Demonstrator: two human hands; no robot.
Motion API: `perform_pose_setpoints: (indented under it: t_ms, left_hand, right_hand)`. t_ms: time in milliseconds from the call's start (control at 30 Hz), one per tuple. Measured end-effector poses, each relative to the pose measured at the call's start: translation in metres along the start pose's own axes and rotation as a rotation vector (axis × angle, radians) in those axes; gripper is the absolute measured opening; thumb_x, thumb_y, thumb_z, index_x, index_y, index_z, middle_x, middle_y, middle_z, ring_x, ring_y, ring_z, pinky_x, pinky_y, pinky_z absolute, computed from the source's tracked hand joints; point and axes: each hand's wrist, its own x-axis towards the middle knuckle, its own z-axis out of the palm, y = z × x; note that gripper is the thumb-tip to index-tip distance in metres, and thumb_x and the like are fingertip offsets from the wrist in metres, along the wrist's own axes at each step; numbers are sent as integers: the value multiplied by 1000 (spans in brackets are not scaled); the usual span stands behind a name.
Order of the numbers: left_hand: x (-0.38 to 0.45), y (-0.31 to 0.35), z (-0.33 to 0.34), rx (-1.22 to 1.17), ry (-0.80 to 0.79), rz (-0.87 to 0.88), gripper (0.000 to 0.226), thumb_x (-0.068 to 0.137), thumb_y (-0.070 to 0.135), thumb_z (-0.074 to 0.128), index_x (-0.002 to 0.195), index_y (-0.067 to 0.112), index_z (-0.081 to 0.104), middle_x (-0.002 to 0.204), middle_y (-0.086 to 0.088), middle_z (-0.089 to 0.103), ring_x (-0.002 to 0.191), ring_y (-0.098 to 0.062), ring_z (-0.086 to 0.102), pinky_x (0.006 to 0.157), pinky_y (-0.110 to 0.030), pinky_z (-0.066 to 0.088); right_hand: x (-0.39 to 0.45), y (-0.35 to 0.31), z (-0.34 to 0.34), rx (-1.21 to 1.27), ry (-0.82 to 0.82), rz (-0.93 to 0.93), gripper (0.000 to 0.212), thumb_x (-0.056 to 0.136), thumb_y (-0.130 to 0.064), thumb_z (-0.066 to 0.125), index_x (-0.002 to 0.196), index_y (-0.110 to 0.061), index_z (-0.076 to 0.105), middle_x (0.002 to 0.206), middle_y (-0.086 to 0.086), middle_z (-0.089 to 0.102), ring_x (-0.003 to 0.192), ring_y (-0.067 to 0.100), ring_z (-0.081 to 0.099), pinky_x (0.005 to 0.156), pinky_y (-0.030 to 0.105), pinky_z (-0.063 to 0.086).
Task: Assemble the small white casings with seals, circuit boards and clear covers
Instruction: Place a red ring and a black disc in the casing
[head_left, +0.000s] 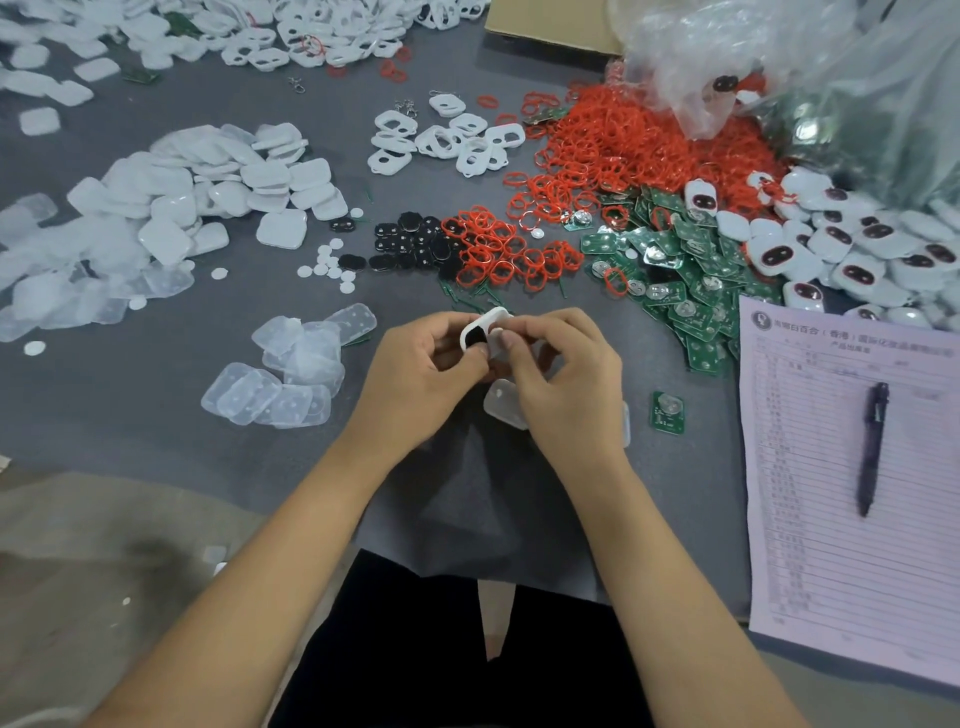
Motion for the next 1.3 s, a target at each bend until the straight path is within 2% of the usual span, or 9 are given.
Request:
perform_pose_setpoints:
  t_ms: [100, 300, 467, 600, 700, 900, 967, 1100, 1300]
  left_hand:
    - [-1, 0, 0, 12, 0, 6, 23, 97, 1, 67, 114, 15, 75, 99, 5, 80, 92, -12, 77, 85, -30, 63]
    - [-1, 0, 2, 96, 6, 23, 18, 98, 8, 68, 114, 14, 74, 94, 4, 79, 86, -13, 77, 81, -35, 63]
    - [-3, 5, 2, 82, 12, 27, 12, 99, 11, 69, 109, 11, 75, 89, 1, 78, 77, -10, 76, 68, -22, 59]
    - [-5, 5, 0, 81, -4, 44, 14, 99, 13, 69, 112, 13, 75, 91, -2, 78, 81, -20, 76, 76, -37, 63]
    - [-6, 4, 1, 94, 22, 72, 14, 98, 14, 71, 112, 14, 75, 91, 2, 79, 79, -11, 74, 72, -27, 60]
    - [-7, 2, 1, 61, 16, 95, 16, 98, 13, 71, 113, 11, 75, 93, 5, 79, 81, -5, 74, 71, -18, 56]
    - [-7, 2, 0, 46, 12, 102, 17, 98, 13, 70, 114, 12, 75, 96, 3, 80, 86, -11, 76, 74, -22, 58]
    - [-8, 2, -1, -2, -40, 117, 20, 101, 11, 64, 119, 14, 74, 104, 1, 80, 97, -19, 77, 83, -32, 62]
    - [-8, 4, -1, 8, -66, 155, 24, 104, 10, 61, 125, 10, 72, 109, 1, 79, 101, -17, 76, 86, -32, 62]
  right_hand:
    - [0, 1, 1, 13, 16, 22, 6, 91, -21, 77, 96, -24, 81, 91, -10, 67, 82, 10, 64, 72, 31, 52]
    - [0, 0, -3, 88, 6, 49, 6, 88, -20, 78, 88, -25, 78, 89, -13, 69, 80, 14, 63, 71, 34, 52]
    - [-3, -2, -4, 86, -2, 95, 16, 87, -35, 74, 86, -31, 59, 85, -8, 64, 71, 16, 59, 66, 40, 52]
    - [-4, -5, -5, 154, -101, 38, 22, 95, -18, 67, 113, -30, 65, 98, -13, 66, 71, 15, 60, 66, 27, 48]
    - [-3, -6, -5, 162, -127, 12, 22, 98, -9, 64, 116, -20, 70, 98, -10, 68, 73, 11, 58, 69, 21, 45]
    - [-2, -5, -3, 254, -153, 39, 20, 99, -6, 61, 113, -19, 69, 93, -5, 67, 73, 17, 59, 70, 30, 52]
    - [0, -6, -4, 335, -181, 84, 22, 100, -5, 60, 114, -20, 68, 92, -3, 67, 76, 18, 61, 74, 38, 56]
    - [2, -5, -6, 431, -192, 135, 20, 100, -6, 60, 111, -21, 68, 96, 14, 68, 81, 40, 62, 73, 54, 57]
    - [1, -10, -5, 430, -164, 141, 21, 98, 0, 57, 106, -18, 65, 91, 12, 67, 71, 30, 60, 69, 48, 54]
